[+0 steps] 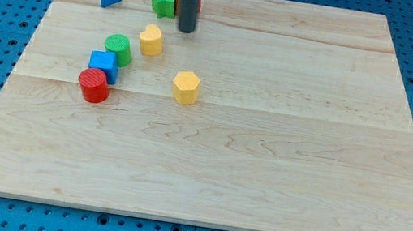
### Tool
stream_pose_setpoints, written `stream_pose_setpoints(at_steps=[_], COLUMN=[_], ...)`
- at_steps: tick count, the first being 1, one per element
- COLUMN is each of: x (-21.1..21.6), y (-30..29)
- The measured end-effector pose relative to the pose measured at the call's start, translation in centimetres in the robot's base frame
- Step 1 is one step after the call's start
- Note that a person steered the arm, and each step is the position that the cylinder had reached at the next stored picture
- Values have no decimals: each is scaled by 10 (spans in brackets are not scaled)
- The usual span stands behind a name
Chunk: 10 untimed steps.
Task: Separate the green star from red star
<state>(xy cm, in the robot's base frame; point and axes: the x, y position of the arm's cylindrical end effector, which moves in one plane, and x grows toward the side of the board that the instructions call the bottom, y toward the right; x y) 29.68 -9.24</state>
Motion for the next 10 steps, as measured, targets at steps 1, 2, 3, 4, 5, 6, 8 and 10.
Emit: stream_pose_setpoints(at_steps=[1,2,3,4,5,6,8,10], x=[0,-24,-55,-62,-56,-77,-36,24], y=[-54,-59,-70,-45,4,-26,58,64])
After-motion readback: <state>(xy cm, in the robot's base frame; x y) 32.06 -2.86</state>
